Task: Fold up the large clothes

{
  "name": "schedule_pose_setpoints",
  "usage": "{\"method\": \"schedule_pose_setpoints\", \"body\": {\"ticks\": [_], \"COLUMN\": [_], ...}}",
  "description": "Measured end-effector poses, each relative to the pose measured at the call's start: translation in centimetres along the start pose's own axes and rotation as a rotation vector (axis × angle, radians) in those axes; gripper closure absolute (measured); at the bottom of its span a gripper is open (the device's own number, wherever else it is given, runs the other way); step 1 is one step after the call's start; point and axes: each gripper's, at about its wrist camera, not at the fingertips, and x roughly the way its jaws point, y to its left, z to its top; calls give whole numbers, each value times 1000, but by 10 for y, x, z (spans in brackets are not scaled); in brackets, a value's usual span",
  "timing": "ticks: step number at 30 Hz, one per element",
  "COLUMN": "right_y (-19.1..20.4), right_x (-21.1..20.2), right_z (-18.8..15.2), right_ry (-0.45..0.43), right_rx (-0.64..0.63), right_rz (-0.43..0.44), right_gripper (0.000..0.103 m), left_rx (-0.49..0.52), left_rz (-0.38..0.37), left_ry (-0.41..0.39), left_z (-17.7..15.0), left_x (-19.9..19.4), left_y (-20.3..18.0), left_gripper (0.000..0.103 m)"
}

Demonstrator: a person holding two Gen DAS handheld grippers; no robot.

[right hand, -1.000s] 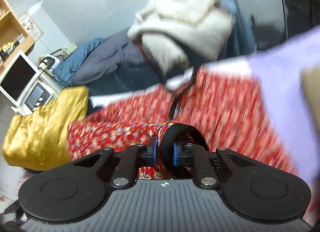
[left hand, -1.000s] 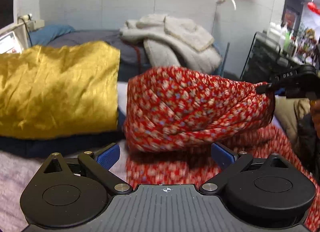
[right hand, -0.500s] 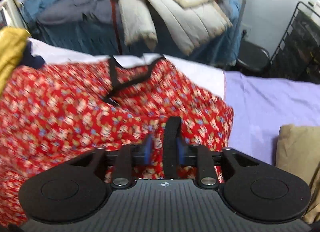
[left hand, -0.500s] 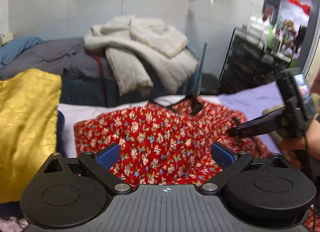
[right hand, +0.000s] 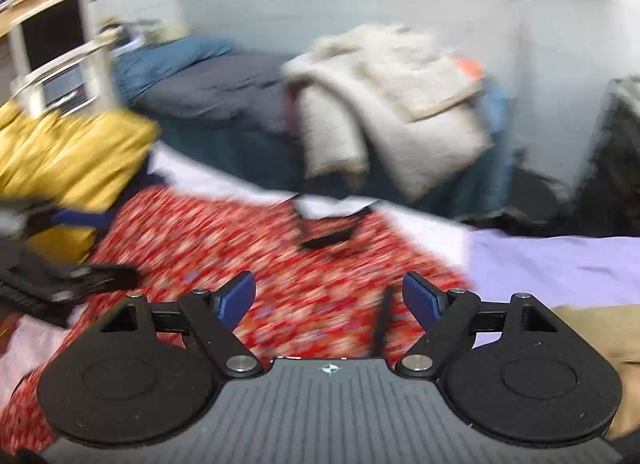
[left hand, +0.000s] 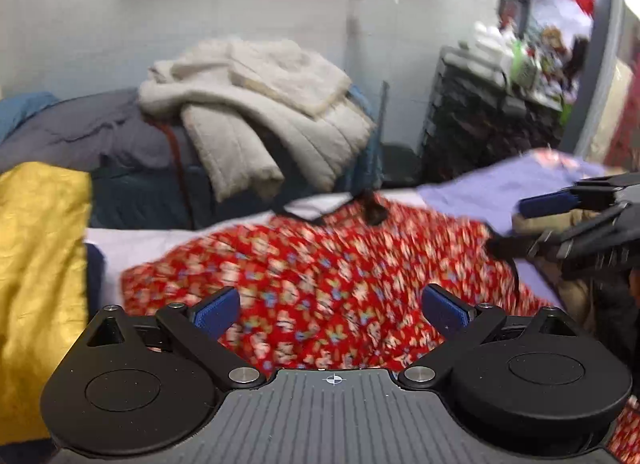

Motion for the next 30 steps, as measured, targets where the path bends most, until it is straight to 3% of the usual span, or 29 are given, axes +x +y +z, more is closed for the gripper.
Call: {"method": "schedule_pose_setpoints", "body": {"ticks": [4, 9, 11, 14, 18, 30], "right_y": [15, 8, 4, 4, -17, -17], "right_x": [41, 85, 99, 113, 130, 131], "right_z": [-14, -19, -21, -27, -29, -32], "right_ry": [92, 184, 209, 235, 274, 292], "right_rx": [-35, -28, -28, -58, 70, 96], "right_rz": [2, -60, -79, -116, -78, -71], "right_gripper": [23, 23, 20, 6, 2, 0], "left_rx": [-39, -51, -50, -44, -13, -22], "left_rz": [32, 35, 25, 27, 49, 69], "left_ry": [85, 218, 215, 218, 202, 216], "left_z": [-4, -8, -10, -16, -20, -18], "left_x": [38, 82, 88, 97, 106, 112], "left_y": [7, 21, 25, 28, 25, 28], "left_gripper": [0, 0, 0, 0, 0, 0]}}
